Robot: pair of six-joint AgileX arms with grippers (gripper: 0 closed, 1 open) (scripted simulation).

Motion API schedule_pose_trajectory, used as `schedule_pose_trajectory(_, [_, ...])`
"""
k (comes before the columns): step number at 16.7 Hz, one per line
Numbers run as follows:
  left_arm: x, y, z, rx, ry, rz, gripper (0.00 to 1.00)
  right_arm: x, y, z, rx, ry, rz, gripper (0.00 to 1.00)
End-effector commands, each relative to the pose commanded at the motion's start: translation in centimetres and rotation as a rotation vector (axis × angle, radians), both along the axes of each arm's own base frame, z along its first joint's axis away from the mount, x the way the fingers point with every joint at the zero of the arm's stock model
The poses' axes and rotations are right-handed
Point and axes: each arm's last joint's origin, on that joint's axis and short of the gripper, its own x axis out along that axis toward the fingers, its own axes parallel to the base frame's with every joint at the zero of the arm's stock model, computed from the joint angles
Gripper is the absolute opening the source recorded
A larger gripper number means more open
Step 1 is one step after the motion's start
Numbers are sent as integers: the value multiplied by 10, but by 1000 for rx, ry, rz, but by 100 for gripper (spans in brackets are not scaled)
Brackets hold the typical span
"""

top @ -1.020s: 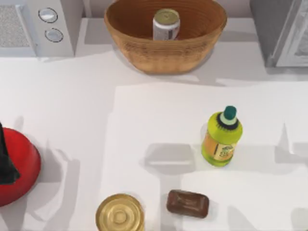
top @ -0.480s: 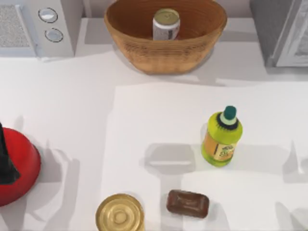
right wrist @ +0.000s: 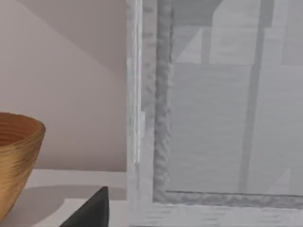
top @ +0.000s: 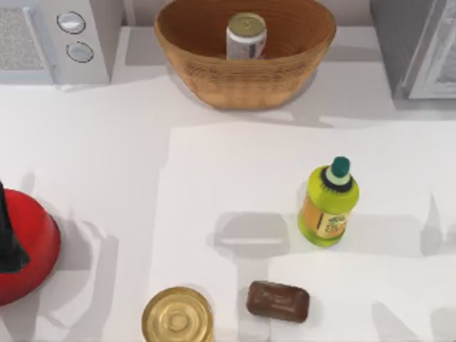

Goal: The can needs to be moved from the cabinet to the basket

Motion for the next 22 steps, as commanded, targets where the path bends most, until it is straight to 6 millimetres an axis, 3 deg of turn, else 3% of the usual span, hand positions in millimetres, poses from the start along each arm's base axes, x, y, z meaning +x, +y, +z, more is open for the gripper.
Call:
schedule_pose_trajectory(5, [0,0,0,0,0,0,100,22,-25,55,-110,-157,49,100])
schedule_pose_trajectory(9, [0,0,0,0,0,0,100,49,-66,67,-200,-172,60,100])
schedule_pose_trajectory(13, [0,0,0,0,0,0,100,66,-121,45,-203,-90,32,100])
schedule_pose_trajectory(17, [0,0,0,0,0,0,100,60,-172,1,-96,30,-24,100])
schedule_pose_trajectory(22, [0,0,0,0,0,0,100,44,-191,-36,18,104,-24,100])
